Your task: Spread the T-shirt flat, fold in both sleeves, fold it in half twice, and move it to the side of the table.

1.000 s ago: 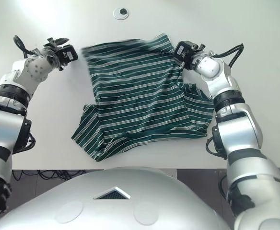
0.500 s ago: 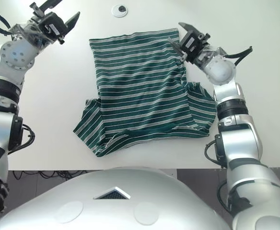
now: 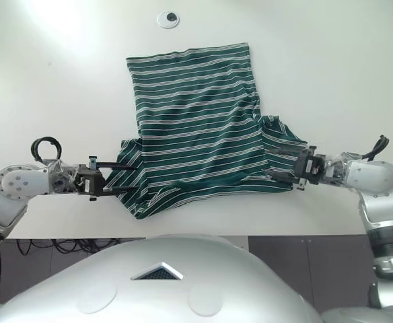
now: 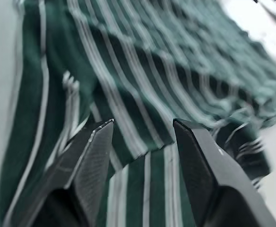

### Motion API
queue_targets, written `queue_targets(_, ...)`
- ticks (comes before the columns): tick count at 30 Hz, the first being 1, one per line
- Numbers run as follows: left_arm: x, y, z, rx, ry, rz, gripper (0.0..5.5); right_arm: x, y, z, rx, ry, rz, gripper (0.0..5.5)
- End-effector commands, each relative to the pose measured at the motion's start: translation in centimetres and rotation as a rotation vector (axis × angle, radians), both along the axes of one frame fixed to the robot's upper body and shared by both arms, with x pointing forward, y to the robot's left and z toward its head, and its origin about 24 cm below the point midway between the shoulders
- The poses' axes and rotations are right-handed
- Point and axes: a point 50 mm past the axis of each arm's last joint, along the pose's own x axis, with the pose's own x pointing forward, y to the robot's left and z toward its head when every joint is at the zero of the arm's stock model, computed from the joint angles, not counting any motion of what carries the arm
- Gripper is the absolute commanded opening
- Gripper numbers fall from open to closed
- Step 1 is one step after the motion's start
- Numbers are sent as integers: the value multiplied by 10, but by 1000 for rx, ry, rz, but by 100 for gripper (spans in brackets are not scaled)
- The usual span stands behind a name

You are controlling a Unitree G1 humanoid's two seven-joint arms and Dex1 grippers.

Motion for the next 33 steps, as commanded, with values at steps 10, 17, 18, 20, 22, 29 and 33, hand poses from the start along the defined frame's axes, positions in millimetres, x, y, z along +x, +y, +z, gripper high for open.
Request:
queue_targets(10,-1,86,-42,612,-134,-11,216,-7,0,12,38,46,-5,231)
queue_targets(17,2,60,-23,390,-197,-22,216,-3,15,21,113,7,12,231)
queue_targets(18,7,56,-13,354,-225,-8,216,-2,17,23,122,-4,14,231)
queue_targets(20,13,51,3,291,-258,15,216,1,21,26,133,-18,18,231)
queue_targets(22,16,48,15,274,-275,14,216,3,25,27,146,-28,21,231)
queue_targets(29,7,48,7,310,-222,-2,216,-4,48,7,168,-5,72,231)
queue_targets(33,9,45,15,283,-241,5,216,-2,56,2,170,-23,79,231)
